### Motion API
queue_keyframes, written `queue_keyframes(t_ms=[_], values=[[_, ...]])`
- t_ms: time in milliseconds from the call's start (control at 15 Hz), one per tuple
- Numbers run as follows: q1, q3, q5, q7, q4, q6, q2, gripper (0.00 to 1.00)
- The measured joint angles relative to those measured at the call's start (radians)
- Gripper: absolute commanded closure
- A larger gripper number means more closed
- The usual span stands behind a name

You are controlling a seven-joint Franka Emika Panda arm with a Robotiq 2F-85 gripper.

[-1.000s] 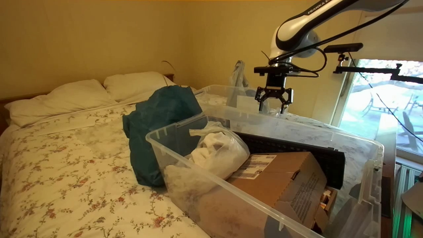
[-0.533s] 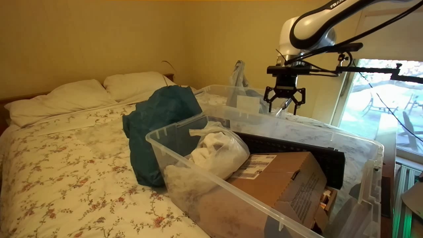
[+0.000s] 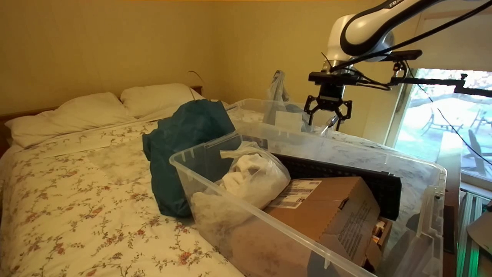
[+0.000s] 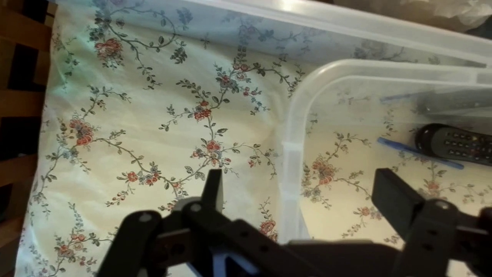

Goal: Pull the right container closer to the edge, remove a plastic bag from the right container and put it in the left container

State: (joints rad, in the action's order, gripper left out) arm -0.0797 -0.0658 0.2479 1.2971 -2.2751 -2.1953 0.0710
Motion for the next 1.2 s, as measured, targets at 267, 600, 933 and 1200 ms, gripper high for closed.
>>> queue_keyframes(t_ms=[267, 600, 933, 1200], values=[[0.001, 0.0, 0.005, 0.0, -0.004, -0.139, -0.021, 0.0], [0.002, 0.001, -0.033, -0.007, -0.014, -0.136, -0.057, 0.0], [0.007, 0.004, -0.054, -0.007, -0.031, -0.146, -0.068, 0.48], [0.009, 0.004, -0.054, -0.006, -0.031, -0.151, -0.07, 0.76]])
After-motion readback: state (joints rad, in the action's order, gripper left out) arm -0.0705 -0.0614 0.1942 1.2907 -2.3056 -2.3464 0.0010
